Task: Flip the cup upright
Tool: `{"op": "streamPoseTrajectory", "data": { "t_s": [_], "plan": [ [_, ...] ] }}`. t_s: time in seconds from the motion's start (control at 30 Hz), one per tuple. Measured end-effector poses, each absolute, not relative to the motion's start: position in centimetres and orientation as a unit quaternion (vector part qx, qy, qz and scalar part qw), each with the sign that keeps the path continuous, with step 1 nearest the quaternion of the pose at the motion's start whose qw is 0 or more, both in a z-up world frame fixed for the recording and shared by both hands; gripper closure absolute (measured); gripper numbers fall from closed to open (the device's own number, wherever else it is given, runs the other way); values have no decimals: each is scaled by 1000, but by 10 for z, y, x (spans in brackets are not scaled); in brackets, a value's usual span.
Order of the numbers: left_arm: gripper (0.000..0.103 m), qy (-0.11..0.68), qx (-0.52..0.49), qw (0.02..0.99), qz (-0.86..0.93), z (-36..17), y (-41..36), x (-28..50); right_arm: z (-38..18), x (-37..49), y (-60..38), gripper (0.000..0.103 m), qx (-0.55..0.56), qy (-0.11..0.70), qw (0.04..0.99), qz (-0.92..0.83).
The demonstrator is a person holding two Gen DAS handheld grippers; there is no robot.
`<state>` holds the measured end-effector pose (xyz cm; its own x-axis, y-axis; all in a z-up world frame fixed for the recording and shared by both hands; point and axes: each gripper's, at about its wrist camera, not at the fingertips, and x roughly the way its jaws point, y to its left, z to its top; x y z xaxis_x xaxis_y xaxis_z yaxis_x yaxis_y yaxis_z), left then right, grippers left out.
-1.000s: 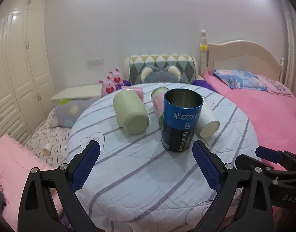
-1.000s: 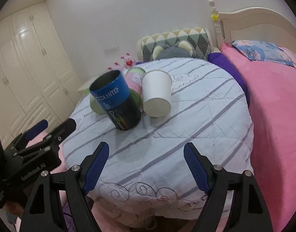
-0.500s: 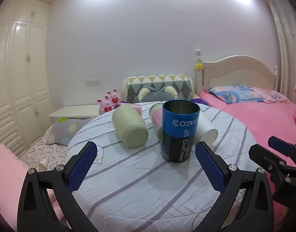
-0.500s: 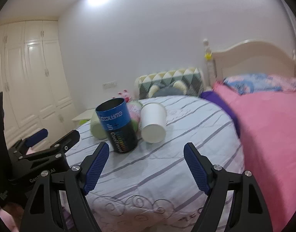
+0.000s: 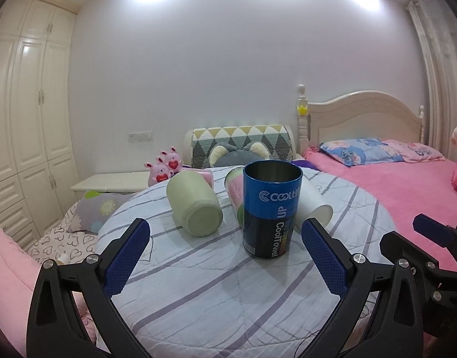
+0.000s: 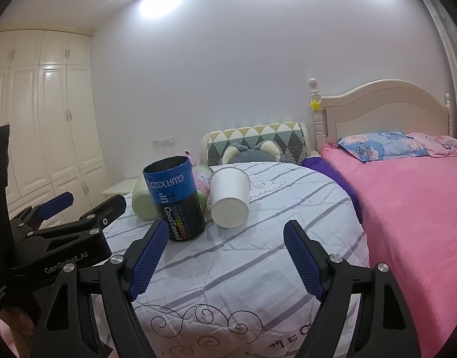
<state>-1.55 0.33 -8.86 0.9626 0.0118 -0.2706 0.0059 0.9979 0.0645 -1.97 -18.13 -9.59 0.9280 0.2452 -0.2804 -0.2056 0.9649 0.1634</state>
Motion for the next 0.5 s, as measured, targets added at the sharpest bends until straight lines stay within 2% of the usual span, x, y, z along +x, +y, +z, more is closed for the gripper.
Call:
{"op": "streamPoseTrajectory", "data": {
  "t_s": [0.5],
  "plan": [
    [0, 132, 39, 990, -8, -86, -4, -20, -100, -22, -182, 22, 65, 160, 979, 112]
  ]
}}
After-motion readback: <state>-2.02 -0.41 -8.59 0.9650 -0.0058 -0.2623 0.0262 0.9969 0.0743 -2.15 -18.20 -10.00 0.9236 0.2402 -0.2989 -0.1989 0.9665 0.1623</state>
